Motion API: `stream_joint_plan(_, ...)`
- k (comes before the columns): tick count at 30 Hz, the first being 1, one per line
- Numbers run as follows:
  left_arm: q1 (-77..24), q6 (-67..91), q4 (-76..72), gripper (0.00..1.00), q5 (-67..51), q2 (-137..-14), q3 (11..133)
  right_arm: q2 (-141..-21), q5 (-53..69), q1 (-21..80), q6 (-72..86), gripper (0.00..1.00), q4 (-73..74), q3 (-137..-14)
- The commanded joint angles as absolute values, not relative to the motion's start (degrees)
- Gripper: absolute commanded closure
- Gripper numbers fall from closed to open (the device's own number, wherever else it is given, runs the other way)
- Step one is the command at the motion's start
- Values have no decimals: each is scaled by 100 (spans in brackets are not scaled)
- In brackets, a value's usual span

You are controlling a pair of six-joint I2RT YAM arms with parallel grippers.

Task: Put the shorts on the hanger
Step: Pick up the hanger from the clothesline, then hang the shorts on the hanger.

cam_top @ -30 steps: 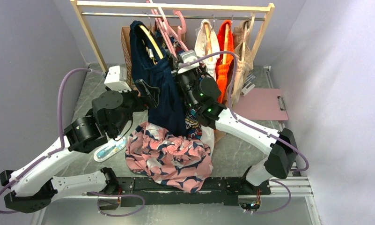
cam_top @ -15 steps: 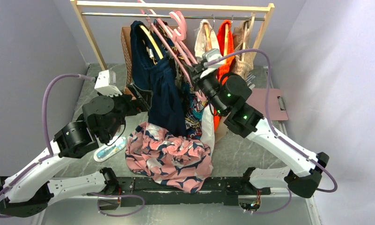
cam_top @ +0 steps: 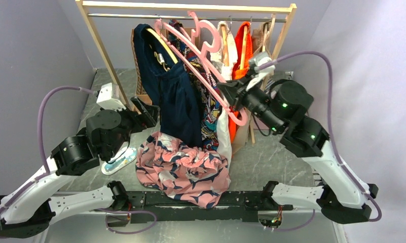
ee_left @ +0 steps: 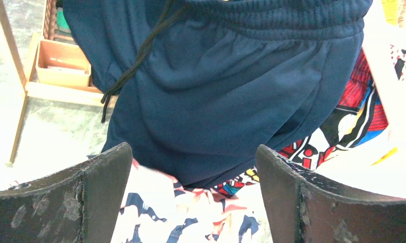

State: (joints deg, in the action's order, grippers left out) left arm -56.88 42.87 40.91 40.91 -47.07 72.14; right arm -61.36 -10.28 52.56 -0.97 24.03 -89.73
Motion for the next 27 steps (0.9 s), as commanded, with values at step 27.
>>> stream_joint_plan(27,-5682,5346,6777,6,2063,-3854,6100,-4866,1808,5244,582,100,6295,-8918)
